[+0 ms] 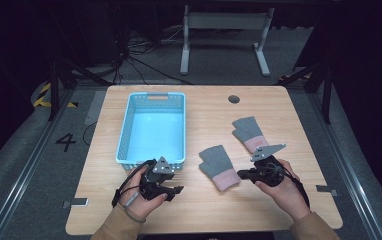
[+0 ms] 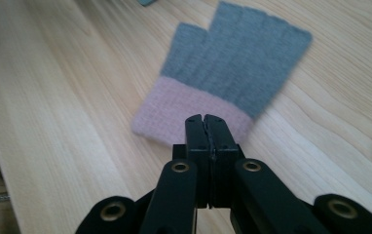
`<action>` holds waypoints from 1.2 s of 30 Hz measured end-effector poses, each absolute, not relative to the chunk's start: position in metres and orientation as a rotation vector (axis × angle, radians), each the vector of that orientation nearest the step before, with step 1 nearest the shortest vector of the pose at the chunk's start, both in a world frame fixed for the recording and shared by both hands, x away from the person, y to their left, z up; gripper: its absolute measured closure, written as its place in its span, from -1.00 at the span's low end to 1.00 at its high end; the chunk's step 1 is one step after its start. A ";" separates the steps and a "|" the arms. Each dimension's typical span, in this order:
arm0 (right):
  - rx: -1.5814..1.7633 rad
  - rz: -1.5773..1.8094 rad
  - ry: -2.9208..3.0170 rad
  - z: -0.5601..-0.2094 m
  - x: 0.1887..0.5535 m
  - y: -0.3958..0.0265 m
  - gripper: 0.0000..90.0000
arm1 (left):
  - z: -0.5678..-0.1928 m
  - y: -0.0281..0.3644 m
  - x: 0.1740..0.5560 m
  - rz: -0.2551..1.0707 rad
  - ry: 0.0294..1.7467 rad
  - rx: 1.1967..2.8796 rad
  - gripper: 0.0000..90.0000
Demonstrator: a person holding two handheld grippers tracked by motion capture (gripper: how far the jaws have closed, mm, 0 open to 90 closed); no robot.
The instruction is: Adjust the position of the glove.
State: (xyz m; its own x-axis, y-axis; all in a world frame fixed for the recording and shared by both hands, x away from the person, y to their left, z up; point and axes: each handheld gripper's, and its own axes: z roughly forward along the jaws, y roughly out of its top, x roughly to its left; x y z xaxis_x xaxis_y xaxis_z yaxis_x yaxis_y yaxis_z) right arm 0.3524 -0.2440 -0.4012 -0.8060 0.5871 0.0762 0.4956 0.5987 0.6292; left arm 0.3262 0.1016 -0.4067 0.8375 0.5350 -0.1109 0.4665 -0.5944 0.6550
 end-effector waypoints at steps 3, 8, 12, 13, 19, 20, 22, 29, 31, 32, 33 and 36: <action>0.883 1.016 2.698 -0.399 0.350 -0.235 1.00 | -0.406 0.100 0.326 0.121 0.718 2.306 0.04; 0.822 1.023 2.745 -0.401 0.348 -0.219 1.00 | -0.405 0.097 0.324 0.060 0.672 2.305 0.02; 0.796 1.034 2.761 -0.402 0.347 -0.209 1.00 | -0.404 0.095 0.325 0.060 0.667 2.312 0.01; 0.797 1.038 2.763 -0.402 0.346 -0.206 1.00 | -0.404 0.094 0.325 0.064 0.666 2.313 0.01; 0.785 1.055 2.771 -0.404 0.347 -0.198 1.00 | -0.405 0.093 0.326 0.075 0.669 2.315 0.00; 0.784 1.059 2.773 -0.404 0.347 -0.196 1.00 | -0.405 0.093 0.326 0.079 0.678 2.310 0.00; 0.770 1.061 2.782 -0.406 0.347 -0.190 1.00 | -0.405 0.094 0.326 0.085 0.683 2.309 0.03; 0.748 1.020 2.826 -0.421 0.351 -0.173 1.00 | -0.407 0.095 0.326 0.090 0.685 2.306 0.06; 0.738 1.016 2.829 -0.423 0.351 -0.171 1.00 | -0.407 0.096 0.326 0.090 0.690 2.305 0.06; 0.740 1.006 2.836 -0.424 0.350 -0.170 1.00 | -0.408 0.096 0.326 0.094 0.695 2.303 0.05; 0.740 1.006 2.836 -0.424 0.350 -0.170 1.00 | -0.408 0.096 0.326 0.094 0.695 2.303 0.05; 0.731 0.996 2.839 -0.426 0.348 -0.167 1.00 | -0.408 0.096 0.326 0.090 0.690 2.306 0.05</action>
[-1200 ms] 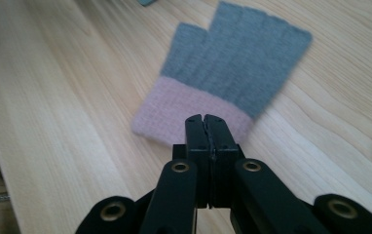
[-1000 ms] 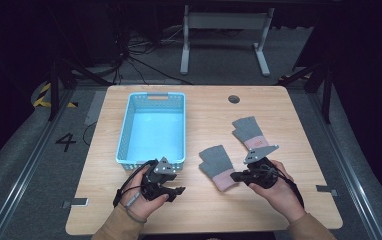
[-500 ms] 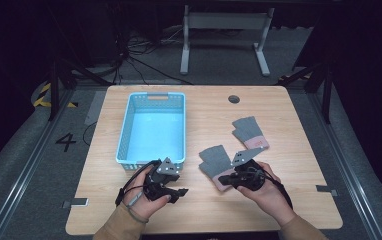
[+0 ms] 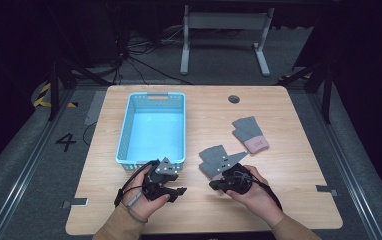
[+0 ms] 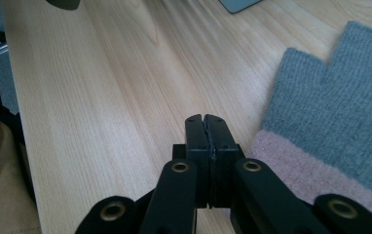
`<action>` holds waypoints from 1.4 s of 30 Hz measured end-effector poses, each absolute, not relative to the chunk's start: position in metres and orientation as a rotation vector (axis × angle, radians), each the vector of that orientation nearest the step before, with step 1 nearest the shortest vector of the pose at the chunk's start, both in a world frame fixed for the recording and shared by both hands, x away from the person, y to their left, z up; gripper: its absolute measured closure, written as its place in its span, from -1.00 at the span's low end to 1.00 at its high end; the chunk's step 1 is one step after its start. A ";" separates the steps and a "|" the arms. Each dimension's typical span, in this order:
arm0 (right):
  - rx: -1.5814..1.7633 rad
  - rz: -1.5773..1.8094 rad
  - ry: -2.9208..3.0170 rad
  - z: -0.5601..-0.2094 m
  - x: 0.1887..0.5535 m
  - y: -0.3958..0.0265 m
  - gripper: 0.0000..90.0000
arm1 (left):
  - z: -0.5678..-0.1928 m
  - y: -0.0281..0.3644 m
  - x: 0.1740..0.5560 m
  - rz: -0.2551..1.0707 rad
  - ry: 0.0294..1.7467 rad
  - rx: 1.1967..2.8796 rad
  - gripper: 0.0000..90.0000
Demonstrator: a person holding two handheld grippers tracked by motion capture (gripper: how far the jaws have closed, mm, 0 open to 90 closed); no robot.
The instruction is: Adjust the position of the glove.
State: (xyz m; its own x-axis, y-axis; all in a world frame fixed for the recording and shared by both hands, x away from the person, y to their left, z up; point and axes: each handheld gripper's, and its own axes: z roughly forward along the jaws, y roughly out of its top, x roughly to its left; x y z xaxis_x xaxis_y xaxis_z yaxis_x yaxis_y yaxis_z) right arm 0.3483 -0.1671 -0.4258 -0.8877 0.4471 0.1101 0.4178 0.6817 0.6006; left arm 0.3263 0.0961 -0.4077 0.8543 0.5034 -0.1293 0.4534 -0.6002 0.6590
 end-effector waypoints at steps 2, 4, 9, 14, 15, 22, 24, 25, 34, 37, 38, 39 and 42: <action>0.732 0.976 2.848 -0.429 0.348 -0.167 1.00 | -0.408 0.096 0.326 0.077 0.674 2.299 0.05; 0.733 0.973 2.864 -0.431 0.349 -0.168 1.00 | -0.407 0.095 0.327 0.079 0.670 2.299 0.05; 0.748 0.965 2.867 -0.432 0.349 -0.172 1.00 | -0.408 0.095 0.328 0.085 0.676 2.297 0.03; 0.784 0.966 2.867 -0.434 0.348 -0.182 1.00 | -0.408 0.092 0.332 0.073 0.665 2.306 0.06; 0.791 0.967 2.866 -0.434 0.348 -0.184 1.00 | -0.408 0.091 0.332 0.070 0.666 2.304 0.06; 0.835 0.956 2.858 -0.434 0.347 -0.195 1.00 | -0.408 0.087 0.336 0.072 0.647 2.310 0.04; 0.846 0.953 2.856 -0.435 0.348 -0.199 1.00 | -0.408 0.086 0.336 0.065 0.648 2.311 0.04; 0.846 0.953 2.856 -0.435 0.348 -0.199 1.00 | -0.408 0.086 0.336 0.065 0.648 2.311 0.04; 0.764 0.976 2.846 -0.433 0.340 -0.182 1.00 | -0.410 0.082 0.337 0.065 0.638 2.319 0.02; 0.749 0.938 2.859 -0.439 0.340 -0.175 1.00 | -0.410 0.084 0.336 0.072 0.642 2.313 0.02; 0.750 0.931 2.857 -0.440 0.341 -0.174 1.00 | -0.410 0.084 0.336 0.070 0.643 2.311 0.02; 0.755 0.917 2.858 -0.441 0.341 -0.174 1.00 | -0.410 0.085 0.336 0.071 0.644 2.310 0.01; 0.774 0.905 2.857 -0.442 0.343 -0.177 1.00 | -0.411 0.085 0.336 0.073 0.647 2.311 0.01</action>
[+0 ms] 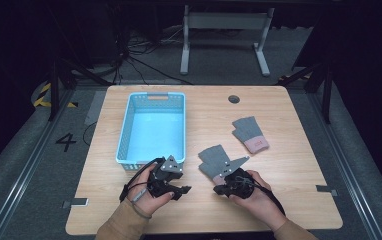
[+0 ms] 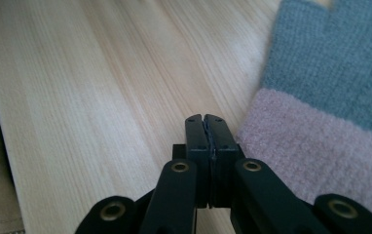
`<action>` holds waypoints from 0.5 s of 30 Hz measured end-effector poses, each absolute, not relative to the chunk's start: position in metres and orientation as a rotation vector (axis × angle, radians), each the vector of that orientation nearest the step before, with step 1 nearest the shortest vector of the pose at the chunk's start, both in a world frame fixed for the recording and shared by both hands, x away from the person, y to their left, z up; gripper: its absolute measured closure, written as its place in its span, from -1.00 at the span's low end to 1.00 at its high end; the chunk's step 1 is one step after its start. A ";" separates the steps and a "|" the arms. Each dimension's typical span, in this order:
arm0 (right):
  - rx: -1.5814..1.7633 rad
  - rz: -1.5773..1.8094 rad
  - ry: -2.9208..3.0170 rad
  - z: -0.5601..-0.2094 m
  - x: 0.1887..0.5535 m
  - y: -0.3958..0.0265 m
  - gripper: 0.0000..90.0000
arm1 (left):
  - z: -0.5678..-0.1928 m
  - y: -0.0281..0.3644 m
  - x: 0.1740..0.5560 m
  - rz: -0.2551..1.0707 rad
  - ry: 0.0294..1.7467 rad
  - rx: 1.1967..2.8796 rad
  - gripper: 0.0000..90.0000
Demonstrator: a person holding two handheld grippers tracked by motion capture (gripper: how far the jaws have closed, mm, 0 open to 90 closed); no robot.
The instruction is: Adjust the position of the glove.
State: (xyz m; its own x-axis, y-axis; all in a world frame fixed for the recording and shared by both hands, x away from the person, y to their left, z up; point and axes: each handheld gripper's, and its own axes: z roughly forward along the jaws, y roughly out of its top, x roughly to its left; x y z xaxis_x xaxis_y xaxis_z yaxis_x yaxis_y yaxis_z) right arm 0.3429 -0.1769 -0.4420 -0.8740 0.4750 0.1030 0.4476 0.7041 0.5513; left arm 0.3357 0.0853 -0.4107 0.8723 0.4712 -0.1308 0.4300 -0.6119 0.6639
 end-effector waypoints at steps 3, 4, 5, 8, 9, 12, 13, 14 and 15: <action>0.793 0.889 2.849 -0.442 0.344 -0.182 1.00 | -0.410 0.086 0.336 0.073 0.647 2.307 0.01; 0.793 0.889 2.849 -0.442 0.344 -0.182 1.00 | -0.410 0.086 0.336 0.075 0.644 2.307 0.01; 0.809 0.883 2.842 -0.441 0.344 -0.186 1.00 | -0.409 0.086 0.336 0.077 0.642 2.303 0.01; 0.828 0.886 2.826 -0.439 0.345 -0.194 1.00 | -0.409 0.086 0.338 0.072 0.642 2.302 0.01; 0.828 0.886 2.826 -0.439 0.345 -0.194 1.00 | -0.409 0.086 0.339 0.071 0.640 2.300 0.01; 0.867 0.878 2.808 -0.439 0.348 -0.203 1.00 | -0.409 0.085 0.340 0.069 0.636 2.302 0.01; 0.867 0.878 2.808 -0.439 0.348 -0.203 1.00 | -0.409 0.085 0.340 0.069 0.636 2.302 0.01; 0.878 0.880 2.797 -0.439 0.350 -0.207 1.00 | -0.408 0.085 0.340 0.066 0.634 2.302 0.01; 0.878 0.880 2.797 -0.439 0.350 -0.207 1.00 | -0.408 0.085 0.340 0.066 0.634 2.302 0.01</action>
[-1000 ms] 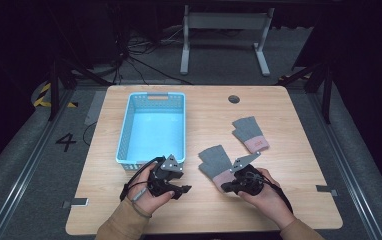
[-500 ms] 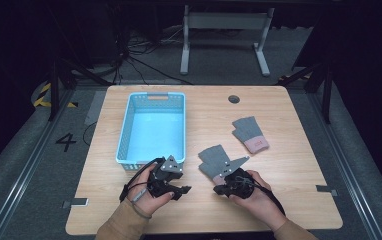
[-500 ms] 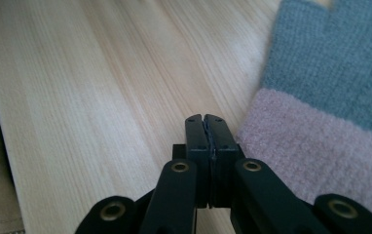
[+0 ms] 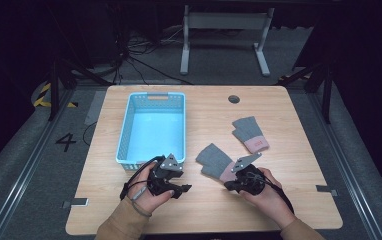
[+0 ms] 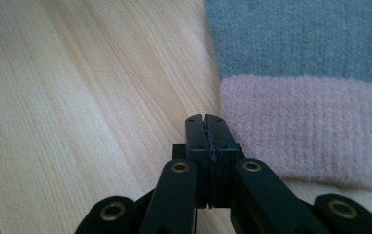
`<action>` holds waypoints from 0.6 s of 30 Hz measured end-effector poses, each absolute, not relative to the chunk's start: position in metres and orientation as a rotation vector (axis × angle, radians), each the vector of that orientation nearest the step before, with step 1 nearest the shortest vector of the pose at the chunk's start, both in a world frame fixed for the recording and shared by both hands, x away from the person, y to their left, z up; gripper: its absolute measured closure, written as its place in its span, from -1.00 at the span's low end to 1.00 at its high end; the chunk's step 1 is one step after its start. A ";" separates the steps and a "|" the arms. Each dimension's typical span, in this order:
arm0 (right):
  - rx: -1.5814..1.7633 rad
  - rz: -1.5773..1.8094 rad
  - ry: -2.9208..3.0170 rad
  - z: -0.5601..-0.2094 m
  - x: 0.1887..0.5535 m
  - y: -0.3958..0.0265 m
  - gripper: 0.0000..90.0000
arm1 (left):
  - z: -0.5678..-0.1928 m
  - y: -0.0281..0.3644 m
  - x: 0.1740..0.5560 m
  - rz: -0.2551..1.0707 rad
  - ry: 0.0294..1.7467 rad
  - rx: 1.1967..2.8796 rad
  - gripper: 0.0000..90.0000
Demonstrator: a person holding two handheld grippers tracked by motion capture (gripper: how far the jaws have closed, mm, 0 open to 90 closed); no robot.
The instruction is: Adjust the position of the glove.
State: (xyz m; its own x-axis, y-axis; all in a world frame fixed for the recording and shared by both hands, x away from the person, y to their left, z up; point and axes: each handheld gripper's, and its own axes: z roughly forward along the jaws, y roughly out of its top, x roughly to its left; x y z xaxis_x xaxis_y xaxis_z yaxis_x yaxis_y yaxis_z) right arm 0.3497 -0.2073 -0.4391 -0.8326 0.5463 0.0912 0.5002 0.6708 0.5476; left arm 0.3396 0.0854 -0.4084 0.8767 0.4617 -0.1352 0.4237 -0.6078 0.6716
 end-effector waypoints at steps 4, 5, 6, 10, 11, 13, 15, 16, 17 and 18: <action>0.897 0.869 2.792 -0.440 0.352 -0.213 1.00 | -0.409 0.085 0.340 0.068 0.632 2.302 0.01; 0.901 0.868 2.789 -0.440 0.352 -0.214 1.00 | -0.409 0.086 0.340 0.069 0.633 2.303 0.01; 0.904 0.870 2.787 -0.440 0.353 -0.215 1.00 | -0.409 0.086 0.339 0.070 0.633 2.302 0.01; 0.926 0.865 2.776 -0.440 0.356 -0.221 1.00 | -0.409 0.086 0.339 0.067 0.640 2.297 0.01; 0.929 0.864 2.773 -0.440 0.357 -0.222 1.00 | -0.409 0.086 0.339 0.069 0.643 2.296 0.01; 0.942 0.863 2.767 -0.440 0.358 -0.225 1.00 | -0.409 0.086 0.339 0.067 0.642 2.297 0.01; 0.941 0.863 2.765 -0.440 0.359 -0.226 1.00 | -0.409 0.087 0.340 0.065 0.636 2.302 0.01; 0.953 0.865 2.762 -0.440 0.359 -0.227 1.00 | -0.409 0.088 0.339 0.063 0.641 2.300 0.01; 0.960 0.865 2.753 -0.440 0.361 -0.230 1.00 | -0.409 0.088 0.339 0.063 0.643 2.297 0.01; 0.960 0.865 2.753 -0.440 0.361 -0.230 1.00 | -0.409 0.088 0.339 0.063 0.645 2.295 0.01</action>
State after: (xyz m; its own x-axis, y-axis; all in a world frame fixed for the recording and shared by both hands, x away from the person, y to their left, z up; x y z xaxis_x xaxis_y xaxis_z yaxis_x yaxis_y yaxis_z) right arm 0.3612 -0.2299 -0.4398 -0.7963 0.5984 0.0888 0.5416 0.6398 0.5454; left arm 0.3391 0.0883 -0.4086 0.8725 0.4676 -0.1421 0.4314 -0.6005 0.6732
